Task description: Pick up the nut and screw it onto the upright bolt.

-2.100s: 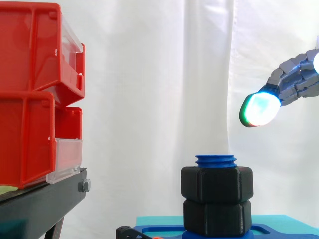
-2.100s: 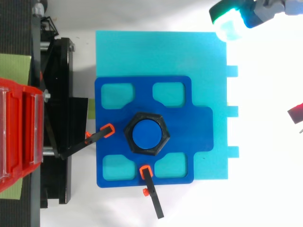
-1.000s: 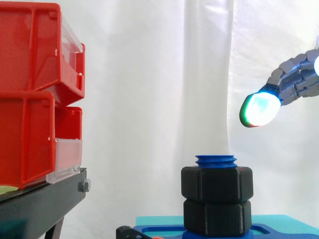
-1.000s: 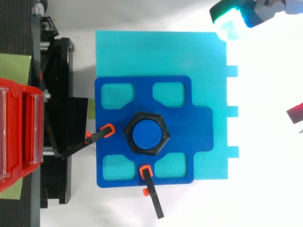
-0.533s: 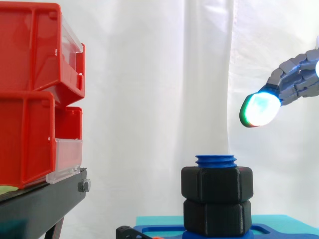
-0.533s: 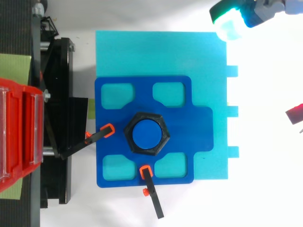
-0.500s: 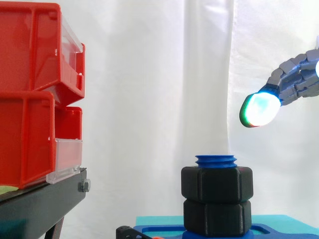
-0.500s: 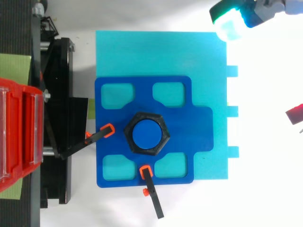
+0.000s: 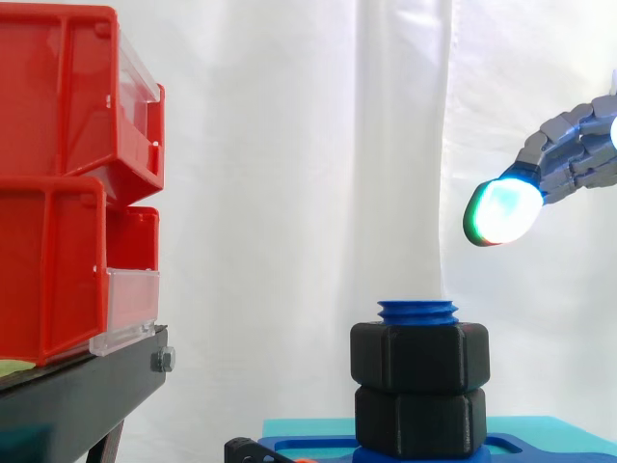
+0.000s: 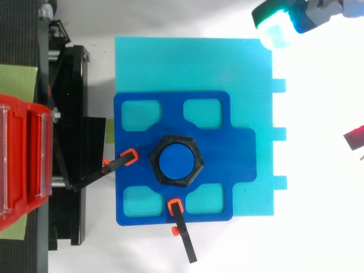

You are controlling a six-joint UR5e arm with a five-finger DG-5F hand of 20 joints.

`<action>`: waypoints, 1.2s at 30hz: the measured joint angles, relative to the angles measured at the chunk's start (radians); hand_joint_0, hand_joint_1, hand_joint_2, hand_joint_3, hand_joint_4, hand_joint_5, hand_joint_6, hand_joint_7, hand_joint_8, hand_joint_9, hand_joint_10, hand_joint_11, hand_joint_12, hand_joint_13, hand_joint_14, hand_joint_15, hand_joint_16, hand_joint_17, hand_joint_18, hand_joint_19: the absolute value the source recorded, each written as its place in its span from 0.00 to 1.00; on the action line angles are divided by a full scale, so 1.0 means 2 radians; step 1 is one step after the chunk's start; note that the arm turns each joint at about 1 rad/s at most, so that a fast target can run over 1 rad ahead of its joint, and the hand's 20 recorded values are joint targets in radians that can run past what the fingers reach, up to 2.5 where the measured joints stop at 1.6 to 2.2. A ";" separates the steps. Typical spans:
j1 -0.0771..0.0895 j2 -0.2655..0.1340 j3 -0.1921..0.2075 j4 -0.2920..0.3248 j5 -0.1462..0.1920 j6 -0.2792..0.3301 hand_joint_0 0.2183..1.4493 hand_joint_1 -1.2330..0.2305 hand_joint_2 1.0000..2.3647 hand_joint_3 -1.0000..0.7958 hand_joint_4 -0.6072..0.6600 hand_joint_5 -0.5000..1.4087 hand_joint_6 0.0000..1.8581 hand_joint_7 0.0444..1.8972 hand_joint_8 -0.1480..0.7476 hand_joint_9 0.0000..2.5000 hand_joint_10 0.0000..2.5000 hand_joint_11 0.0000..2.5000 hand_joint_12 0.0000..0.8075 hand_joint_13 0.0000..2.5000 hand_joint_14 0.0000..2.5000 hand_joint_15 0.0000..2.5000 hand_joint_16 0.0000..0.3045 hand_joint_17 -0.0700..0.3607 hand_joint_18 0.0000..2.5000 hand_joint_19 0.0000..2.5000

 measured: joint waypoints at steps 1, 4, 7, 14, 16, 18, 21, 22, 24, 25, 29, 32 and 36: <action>0.000 0.000 0.000 0.000 0.000 0.000 0.22 0.56 0.00 0.28 0.64 0.15 0.27 0.28 0.44 0.10 0.00 0.00 0.48 0.04 0.00 0.00 0.17 0.43 0.00 0.00; 0.000 0.000 0.000 0.000 0.000 0.000 0.23 0.55 0.00 0.28 0.63 0.15 0.27 0.25 0.44 0.10 0.00 0.00 0.47 0.04 0.00 0.00 0.17 0.43 0.00 0.00; 0.000 0.000 0.000 0.000 0.000 0.000 0.23 0.55 0.00 0.28 0.64 0.15 0.27 0.29 0.44 0.09 0.00 0.00 0.47 0.04 0.00 0.00 0.17 0.43 0.00 0.00; 0.000 0.000 0.000 0.000 0.000 0.000 0.23 0.55 0.00 0.28 0.64 0.15 0.27 0.29 0.44 0.10 0.00 0.00 0.47 0.04 0.00 0.00 0.17 0.43 0.00 0.00; 0.000 0.000 0.000 0.000 0.000 0.000 0.23 0.55 0.00 0.28 0.64 0.15 0.27 0.28 0.44 0.10 0.00 0.00 0.47 0.04 0.00 0.00 0.17 0.43 0.00 0.00; 0.000 0.000 0.000 0.000 0.000 0.000 0.23 0.55 0.00 0.28 0.63 0.15 0.27 0.25 0.44 0.11 0.00 0.00 0.47 0.04 0.00 0.00 0.17 0.43 0.00 0.00; 0.000 0.000 0.000 0.000 0.000 0.000 0.23 0.55 0.00 0.28 0.64 0.15 0.27 0.29 0.44 0.10 0.00 0.00 0.47 0.04 0.00 0.00 0.16 0.42 0.00 0.00; 0.000 0.000 0.000 0.000 0.000 0.000 0.23 0.55 0.00 0.28 0.64 0.15 0.27 0.28 0.44 0.10 0.00 0.00 0.47 0.04 0.00 0.00 0.16 0.42 0.00 0.00; 0.000 0.000 0.000 0.000 0.000 0.000 0.23 0.55 0.00 0.28 0.64 0.15 0.27 0.25 0.44 0.11 0.00 0.00 0.47 0.05 0.00 0.00 0.16 0.42 0.00 0.00; 0.000 0.000 0.000 0.000 0.000 0.000 0.23 0.55 0.00 0.28 0.64 0.15 0.27 0.25 0.44 0.11 0.00 0.00 0.46 0.05 0.00 0.00 0.16 0.42 0.00 0.00; 0.000 0.000 0.000 0.000 0.000 0.000 0.23 0.55 0.00 0.28 0.64 0.15 0.27 0.28 0.44 0.11 0.00 0.00 0.46 0.05 0.00 0.00 0.16 0.42 0.00 0.00; 0.000 0.000 0.000 0.000 0.000 0.000 0.23 0.55 0.00 0.28 0.63 0.15 0.27 0.25 0.44 0.12 0.00 0.00 0.46 0.05 0.00 0.00 0.16 0.42 0.00 0.00; 0.000 0.000 0.000 0.000 0.000 0.000 0.23 0.54 0.00 0.28 0.64 0.15 0.27 0.28 0.44 0.11 0.00 0.00 0.47 0.05 0.00 0.00 0.16 0.42 0.00 0.00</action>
